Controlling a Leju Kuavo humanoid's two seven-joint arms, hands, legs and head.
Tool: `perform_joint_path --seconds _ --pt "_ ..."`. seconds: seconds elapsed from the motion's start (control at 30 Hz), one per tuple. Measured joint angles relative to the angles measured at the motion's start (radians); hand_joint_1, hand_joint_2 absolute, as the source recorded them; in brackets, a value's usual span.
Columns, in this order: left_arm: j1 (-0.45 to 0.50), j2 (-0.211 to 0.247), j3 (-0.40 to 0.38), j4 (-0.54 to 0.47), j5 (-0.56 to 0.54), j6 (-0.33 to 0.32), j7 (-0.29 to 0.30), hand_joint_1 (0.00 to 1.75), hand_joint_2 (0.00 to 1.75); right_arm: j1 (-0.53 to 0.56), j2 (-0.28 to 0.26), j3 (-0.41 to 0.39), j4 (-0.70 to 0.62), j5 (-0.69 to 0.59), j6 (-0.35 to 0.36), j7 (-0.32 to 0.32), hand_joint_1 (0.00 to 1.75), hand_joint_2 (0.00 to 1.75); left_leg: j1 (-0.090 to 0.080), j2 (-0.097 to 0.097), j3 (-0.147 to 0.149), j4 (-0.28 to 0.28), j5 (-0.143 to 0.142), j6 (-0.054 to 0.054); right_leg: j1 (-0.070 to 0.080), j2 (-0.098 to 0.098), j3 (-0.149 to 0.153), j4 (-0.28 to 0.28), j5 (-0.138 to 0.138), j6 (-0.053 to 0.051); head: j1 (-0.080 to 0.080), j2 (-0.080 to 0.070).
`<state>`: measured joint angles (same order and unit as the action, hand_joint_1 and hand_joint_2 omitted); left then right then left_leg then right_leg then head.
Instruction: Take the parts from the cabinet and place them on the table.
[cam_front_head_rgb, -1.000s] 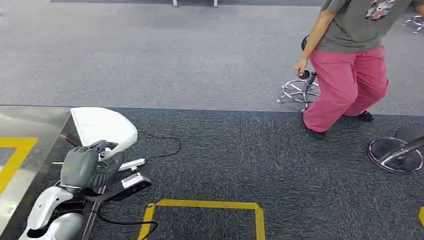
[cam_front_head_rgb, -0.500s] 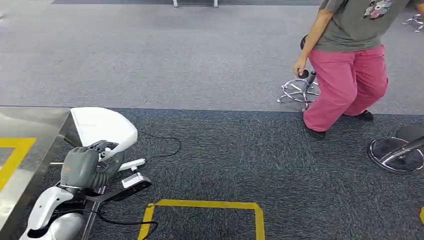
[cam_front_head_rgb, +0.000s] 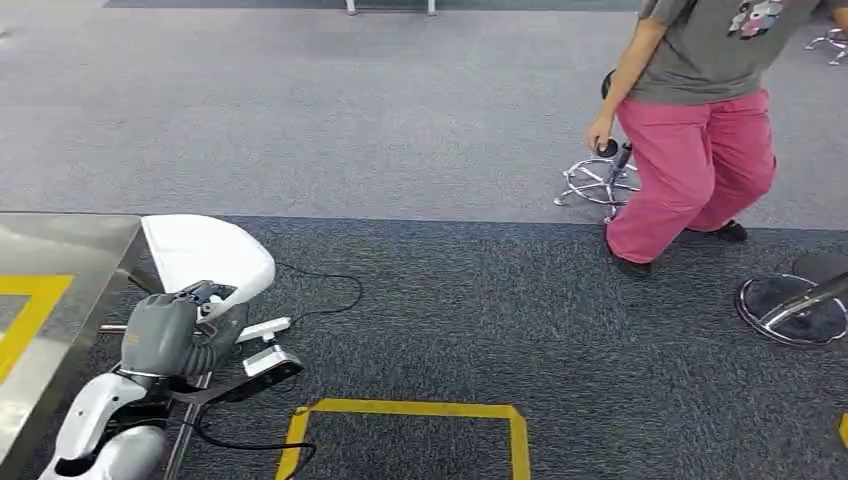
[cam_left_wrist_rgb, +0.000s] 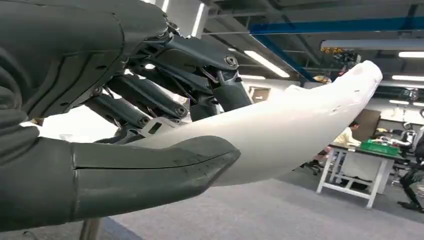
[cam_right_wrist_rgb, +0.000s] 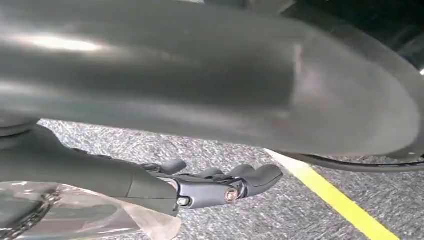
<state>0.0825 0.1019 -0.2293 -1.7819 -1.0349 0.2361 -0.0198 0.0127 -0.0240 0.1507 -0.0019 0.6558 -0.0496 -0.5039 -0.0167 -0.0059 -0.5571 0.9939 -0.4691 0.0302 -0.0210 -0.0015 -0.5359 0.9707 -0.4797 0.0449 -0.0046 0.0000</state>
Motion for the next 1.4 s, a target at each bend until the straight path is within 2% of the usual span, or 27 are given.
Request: perform_joint_path --seconds 0.13,0.17,0.27,0.3,0.33,0.4,0.43,0.47,0.53,0.6,0.63,0.67,0.7,0.77,0.8,0.87,0.93,0.97,1.0,1.1,1.13,1.17,1.2,1.27,1.3,1.33,1.4 --pt "0.001 0.000 0.001 0.000 0.000 0.000 0.000 1.75 1.75 -0.002 0.000 -0.010 0.000 0.013 -0.006 0.000 0.00 0.00 0.005 -0.003 0.012 -0.026 0.015 0.018 -0.002 -0.002 -0.003 0.007 -0.010 0.011 0.002 0.000" --pt "-0.002 0.000 0.001 0.000 0.000 0.000 0.000 1.75 1.75 -0.001 0.000 -0.012 0.000 0.014 -0.007 0.000 0.00 0.00 0.006 -0.007 0.013 -0.028 0.017 0.024 0.000 -0.001 -0.025 0.052 -0.045 0.007 0.001 0.000" --pt "0.001 0.002 0.003 0.001 0.000 -0.001 0.001 1.75 1.75 0.000 0.000 -0.018 0.000 0.019 -0.008 0.000 0.00 0.00 0.003 -0.019 0.010 -0.026 0.016 0.026 0.001 0.000 -0.146 0.299 -0.151 0.004 0.002 0.000" --pt "0.001 0.002 0.003 0.001 0.000 -0.002 0.001 1.75 1.75 0.003 0.000 -0.021 0.000 0.022 -0.008 0.000 0.00 0.00 0.002 -0.028 0.010 -0.026 0.016 0.026 0.001 0.000 -0.164 0.332 -0.151 0.004 0.002 0.000" --pt "0.002 0.002 0.002 0.002 0.000 -0.003 0.001 1.75 1.75 0.003 0.001 -0.025 0.000 0.025 -0.008 0.000 0.00 0.00 0.002 -0.038 0.011 -0.026 0.016 0.026 0.000 0.001 -0.156 0.313 -0.127 0.004 0.002 0.000" --pt "0.002 0.001 0.002 0.002 0.000 -0.003 0.002 1.75 1.75 0.004 0.001 -0.033 0.000 0.038 -0.008 0.000 0.00 0.00 0.004 -0.060 0.013 -0.021 0.013 0.020 -0.001 0.010 -0.084 0.163 -0.040 0.000 0.002 0.000" --pt "0.001 0.001 0.002 0.002 0.000 -0.003 0.002 1.75 1.75 0.005 0.001 -0.038 0.000 0.041 -0.008 0.000 0.00 0.00 0.005 -0.071 0.012 -0.015 0.009 0.014 -0.005 0.040 -0.037 0.067 0.002 -0.001 0.003 0.000" --pt "0.001 0.001 0.002 0.002 0.000 -0.002 0.002 1.75 1.75 0.006 0.001 -0.042 0.000 0.044 -0.008 0.000 0.00 0.00 0.001 -0.081 0.004 -0.005 0.004 0.005 -0.012 0.110 -0.016 0.031 -0.020 0.000 0.002 0.000" --pt "-0.002 0.002 0.003 0.002 0.000 -0.002 0.002 1.75 1.75 0.010 0.001 -0.047 0.002 0.049 -0.008 0.000 0.00 0.00 0.009 -0.102 -0.010 0.006 0.006 -0.006 -0.007 0.089 -0.010 0.030 -0.019 -0.002 0.000 0.000" --pt "0.002 0.002 0.003 0.002 0.000 -0.002 0.002 1.75 1.75 0.008 0.001 -0.050 0.002 0.052 -0.008 0.000 0.00 0.00 0.016 -0.128 -0.015 0.006 0.009 -0.020 -0.001 0.066 -0.008 0.030 -0.018 -0.014 0.001 0.000" --pt "0.003 0.001 0.003 0.002 0.000 -0.002 0.002 1.75 1.75 0.008 0.001 -0.050 0.002 0.055 -0.009 0.001 0.00 0.00 0.019 -0.119 -0.015 0.010 -0.001 -0.021 -0.007 0.049 -0.004 0.023 -0.014 -0.022 0.002 0.000" --pt "0.001 0.001 0.004 0.002 0.000 -0.002 0.002 1.75 1.75 0.008 0.001 -0.052 0.002 0.056 -0.009 0.000 0.00 0.00 0.017 -0.066 -0.028 0.044 -0.022 -0.027 -0.004 0.038 -0.001 0.020 -0.015 -0.028 -0.004 0.000" --pt "-0.003 0.001 0.004 0.002 -0.001 -0.002 0.002 1.75 1.75 0.009 0.001 -0.056 0.002 0.059 -0.009 0.000 0.00 0.00 0.020 -0.037 -0.060 0.110 -0.057 -0.033 -0.004 0.023 -0.001 0.020 -0.017 -0.032 -0.009 0.000" --pt "-0.004 0.001 0.003 0.002 -0.001 -0.003 0.002 1.75 1.75 0.011 0.002 -0.064 0.002 0.065 -0.009 0.001 0.00 0.00 0.024 -0.017 -0.133 0.257 -0.116 -0.043 0.000 -0.009 0.001 0.020 -0.021 -0.037 -0.008 0.000" --pt "-0.002 0.001 0.003 0.003 -0.001 -0.003 0.002 1.75 1.75 0.012 0.002 -0.066 0.002 0.068 -0.009 0.002 0.00 0.00 0.026 -0.011 -0.158 0.302 -0.125 -0.047 0.001 -0.025 0.002 0.020 -0.023 -0.038 -0.008 0.000" --pt "0.000 0.001 0.003 0.005 -0.001 -0.003 0.002 1.75 1.75 0.011 0.002 -0.070 0.002 0.071 -0.009 0.004 0.00 0.00 0.029 -0.005 -0.144 0.264 -0.079 -0.050 0.004 -0.052 0.006 0.020 -0.027 -0.038 -0.008 0.000" --pt "0.000 0.001 0.003 0.005 -0.001 -0.003 0.002 1.75 1.75 0.007 0.002 -0.074 0.002 0.072 -0.009 0.004 0.00 0.00 0.027 0.027 -0.058 0.093 0.017 -0.044 0.004 -0.076 0.016 0.020 -0.033 -0.033 -0.008 0.000" --pt "-0.002 0.001 0.003 0.005 -0.001 -0.003 0.002 1.75 1.75 0.006 0.002 -0.075 0.002 0.072 -0.009 0.004 0.00 0.00 0.017 0.100 -0.026 0.032 0.018 -0.039 0.006 -0.085 0.022 0.019 -0.036 -0.029 -0.008 0.000" --pt "-0.004 0.001 0.003 0.005 -0.001 -0.004 0.003 1.75 1.75 0.005 0.002 -0.075 0.002 0.073 -0.009 0.005 0.00 0.00 -0.001 0.140 -0.024 0.019 0.013 -0.033 0.016 -0.096 0.022 0.022 -0.041 -0.023 -0.009 0.000" --pt "-0.006 0.001 0.003 0.005 -0.001 -0.006 0.003 1.75 1.75 0.001 0.003 -0.077 0.002 0.079 -0.009 0.009 0.00 0.00 -0.002 0.096 -0.033 0.014 0.007 -0.012 0.017 -0.141 0.031 0.016 -0.048 -0.009 -0.010 0.000" --pt "-0.006 0.001 0.003 0.005 -0.001 -0.006 0.003 1.75 1.75 0.000 0.003 -0.083 0.001 0.085 -0.008 0.012 0.00 0.00 0.006 0.078 -0.024 0.005 0.014 -0.002 0.011 -0.130 0.032 0.020 -0.057 0.002 -0.009 0.000" --pt "-0.009 -0.002 0.003 0.005 -0.001 -0.006 0.003 1.75 1.75 0.000 0.003 -0.085 0.001 0.088 -0.007 0.012 0.00 0.00 0.007 0.066 -0.024 0.004 0.015 0.004 0.008 -0.073 0.022 0.045 -0.075 0.002 -0.007 0.000" --pt "-0.013 0.000 0.003 0.005 -0.001 -0.006 0.003 1.75 1.75 0.000 0.003 -0.089 0.001 0.090 -0.006 0.013 0.00 0.00 0.007 0.052 -0.024 0.004 0.016 0.012 0.008 -0.032 -0.009 0.110 -0.112 0.000 -0.005 0.000" --pt "-0.014 -0.002 0.003 0.005 -0.001 -0.006 0.004 1.75 1.75 0.002 0.004 -0.092 0.001 0.091 -0.005 0.013 0.00 0.00 0.005 0.023 -0.024 0.004 0.015 0.018 0.008 -0.004 -0.095 0.279 -0.180 0.001 -0.005 0.000" --pt "-0.013 -0.002 0.003 0.006 -0.001 -0.006 0.004 1.75 1.75 0.005 0.004 -0.093 0.002 0.093 -0.002 0.014 0.00 0.00 0.004 0.006 -0.024 0.005 0.015 0.018 0.009 -0.001 -0.131 0.338 -0.191 0.002 -0.003 0.000" --pt "-0.011 -0.002 0.003 0.006 -0.001 -0.007 0.004 1.75 1.75 0.007 0.004 -0.094 0.002 0.093 -0.002 0.014 0.00 0.00 0.004 -0.013 -0.022 0.005 0.015 0.018 0.009 0.001 -0.148 0.350 -0.176 0.001 -0.005 0.000" --pt "-0.011 -0.002 0.003 0.006 -0.001 -0.007 0.004 1.75 1.75 0.006 0.004 -0.100 0.002 0.095 -0.002 0.014 0.00 0.00 0.004 -0.047 -0.017 0.006 0.014 0.017 0.009 0.004 -0.111 0.235 -0.084 -0.002 -0.003 0.000"
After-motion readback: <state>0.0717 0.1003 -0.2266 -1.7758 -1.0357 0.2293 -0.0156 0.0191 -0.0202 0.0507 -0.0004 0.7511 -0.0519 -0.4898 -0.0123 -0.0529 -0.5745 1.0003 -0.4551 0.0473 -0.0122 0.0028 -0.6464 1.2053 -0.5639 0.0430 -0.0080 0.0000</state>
